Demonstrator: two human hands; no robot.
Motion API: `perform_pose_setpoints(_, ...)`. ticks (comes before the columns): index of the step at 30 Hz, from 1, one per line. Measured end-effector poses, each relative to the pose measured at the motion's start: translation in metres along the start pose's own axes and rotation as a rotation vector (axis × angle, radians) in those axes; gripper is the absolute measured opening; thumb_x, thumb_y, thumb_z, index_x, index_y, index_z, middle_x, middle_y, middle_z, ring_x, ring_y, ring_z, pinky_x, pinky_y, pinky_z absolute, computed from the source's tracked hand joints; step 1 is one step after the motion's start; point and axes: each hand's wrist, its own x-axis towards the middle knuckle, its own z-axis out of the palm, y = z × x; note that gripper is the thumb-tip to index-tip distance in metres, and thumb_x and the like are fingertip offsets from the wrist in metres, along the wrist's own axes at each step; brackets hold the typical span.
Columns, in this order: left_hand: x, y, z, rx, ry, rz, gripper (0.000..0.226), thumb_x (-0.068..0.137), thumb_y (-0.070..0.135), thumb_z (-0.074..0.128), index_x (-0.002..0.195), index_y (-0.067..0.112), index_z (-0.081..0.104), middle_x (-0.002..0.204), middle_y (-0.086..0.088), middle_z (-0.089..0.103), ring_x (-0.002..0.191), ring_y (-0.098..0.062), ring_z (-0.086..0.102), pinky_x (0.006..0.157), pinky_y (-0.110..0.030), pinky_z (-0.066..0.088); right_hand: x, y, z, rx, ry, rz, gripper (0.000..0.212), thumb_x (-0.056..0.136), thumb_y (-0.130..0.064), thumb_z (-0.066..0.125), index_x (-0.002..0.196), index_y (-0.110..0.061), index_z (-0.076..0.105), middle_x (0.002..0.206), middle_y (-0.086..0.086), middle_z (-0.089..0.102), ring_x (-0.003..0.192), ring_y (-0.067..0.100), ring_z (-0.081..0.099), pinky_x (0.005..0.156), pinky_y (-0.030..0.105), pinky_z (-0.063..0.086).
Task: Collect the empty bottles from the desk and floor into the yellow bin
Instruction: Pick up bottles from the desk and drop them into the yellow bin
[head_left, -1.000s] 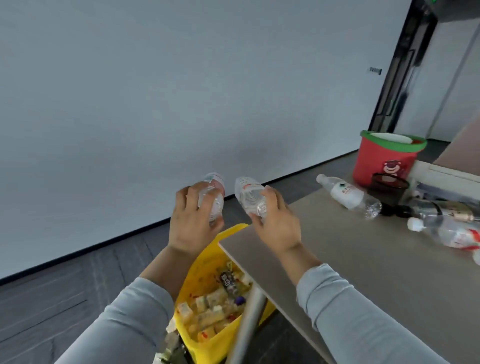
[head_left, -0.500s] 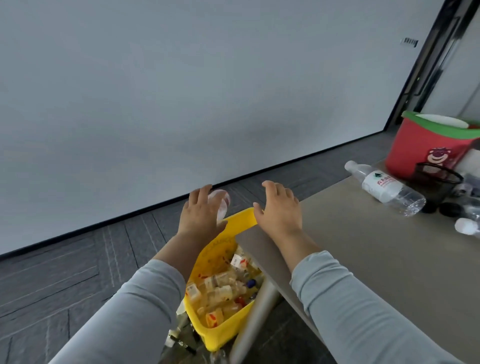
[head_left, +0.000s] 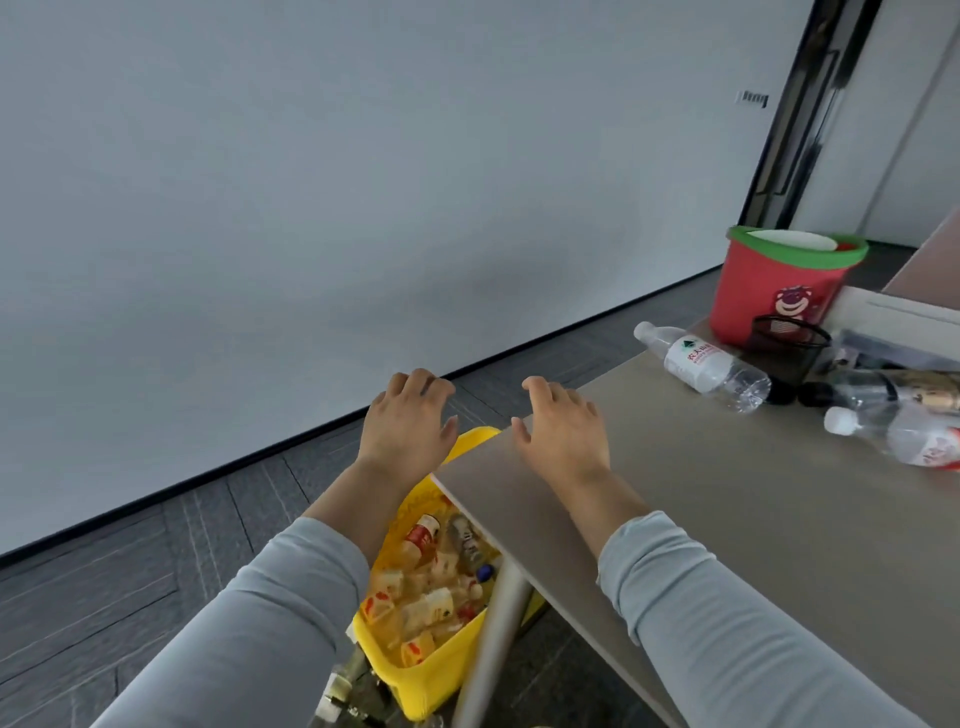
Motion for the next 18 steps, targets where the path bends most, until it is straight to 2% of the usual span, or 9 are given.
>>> perform_pose_setpoints(7, 0.010, 0.078, -0.001, -0.074, 0.012, 0.157, 0.040, 0.093, 0.032, 0.047, 0.131, 0.018, 0.047, 0.131, -0.001, 0.048, 0.120, -0.022, 0.041, 0.093, -0.032, 0.038, -0.042, 0.073, -0.041, -0.077, 0.037, 0.108, 0.043, 0.094, -0.033, 0.044, 0.132, -0.013, 0.038, 0.121, 0.007, 0.057, 0.109, 0.025, 0.053, 0.091, 0.036, 0.040)
perform_pose_setpoints(13, 0.012, 0.185, 0.024, -0.165, -0.051, 0.290, 0.045, 0.091, 0.034, 0.050, 0.133, 0.019, 0.045, 0.135, 0.001, 0.044, 0.126, -0.021, 0.037, 0.099, -0.033, 0.036, -0.099, 0.164, -0.083, -0.117, 0.102, 0.270, 0.040, 0.093, -0.032, 0.048, 0.128, -0.013, 0.044, 0.121, 0.007, 0.060, 0.110, 0.026, 0.056, 0.093, 0.037, 0.043)
perform_pose_setpoints(18, 0.008, 0.279, 0.050, -0.216, -0.069, 0.441, 0.047, 0.090, 0.034, 0.052, 0.133, 0.019, 0.043, 0.135, 0.000, 0.040, 0.125, -0.022, 0.037, 0.097, -0.032, 0.037, -0.148, 0.236, -0.113, -0.172, 0.147, 0.410, 0.040, 0.093, -0.030, 0.049, 0.129, -0.013, 0.045, 0.124, 0.006, 0.058, 0.114, 0.026, 0.054, 0.096, 0.036, 0.041)
